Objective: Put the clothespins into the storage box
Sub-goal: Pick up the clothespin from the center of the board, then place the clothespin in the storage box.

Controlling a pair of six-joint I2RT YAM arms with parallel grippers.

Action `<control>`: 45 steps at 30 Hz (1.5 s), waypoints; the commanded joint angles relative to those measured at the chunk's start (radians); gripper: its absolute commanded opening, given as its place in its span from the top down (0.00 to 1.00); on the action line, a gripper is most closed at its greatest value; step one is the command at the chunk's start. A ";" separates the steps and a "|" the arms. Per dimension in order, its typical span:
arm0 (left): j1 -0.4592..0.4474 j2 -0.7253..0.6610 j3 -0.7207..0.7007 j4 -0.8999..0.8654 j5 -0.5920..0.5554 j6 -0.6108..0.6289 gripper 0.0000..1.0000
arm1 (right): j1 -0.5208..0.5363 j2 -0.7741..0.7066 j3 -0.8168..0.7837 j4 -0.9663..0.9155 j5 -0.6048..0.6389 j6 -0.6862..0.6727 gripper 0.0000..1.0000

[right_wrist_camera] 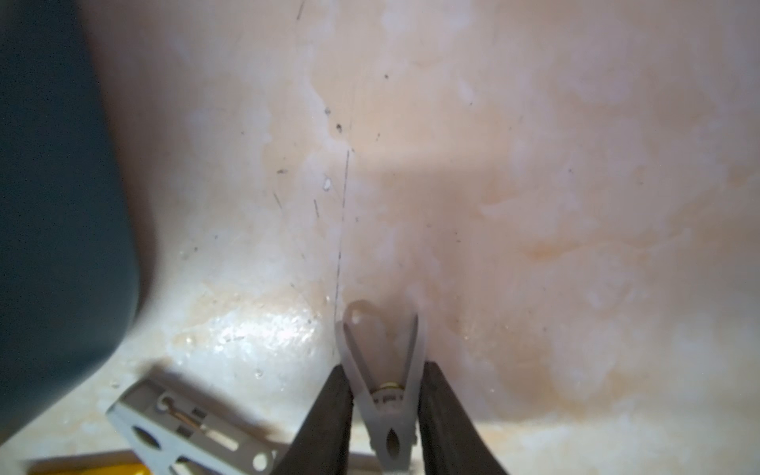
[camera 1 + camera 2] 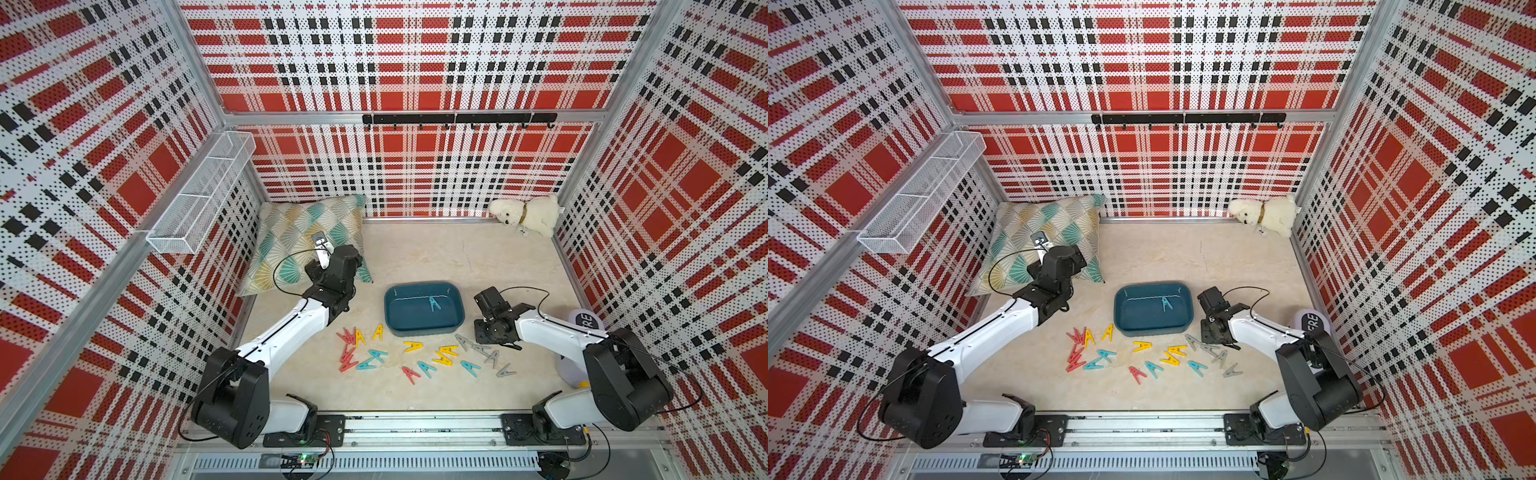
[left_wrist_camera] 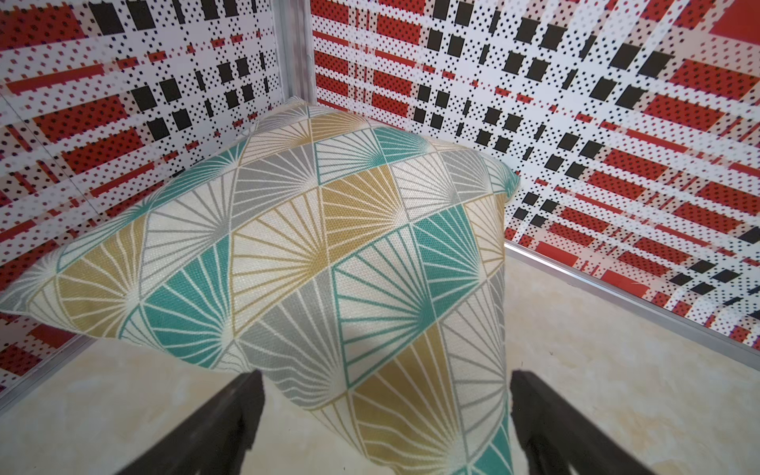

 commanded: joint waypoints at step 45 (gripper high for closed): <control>0.009 0.015 0.009 0.012 -0.003 0.011 0.01 | 0.248 0.530 0.753 -0.061 -0.050 -0.106 0.67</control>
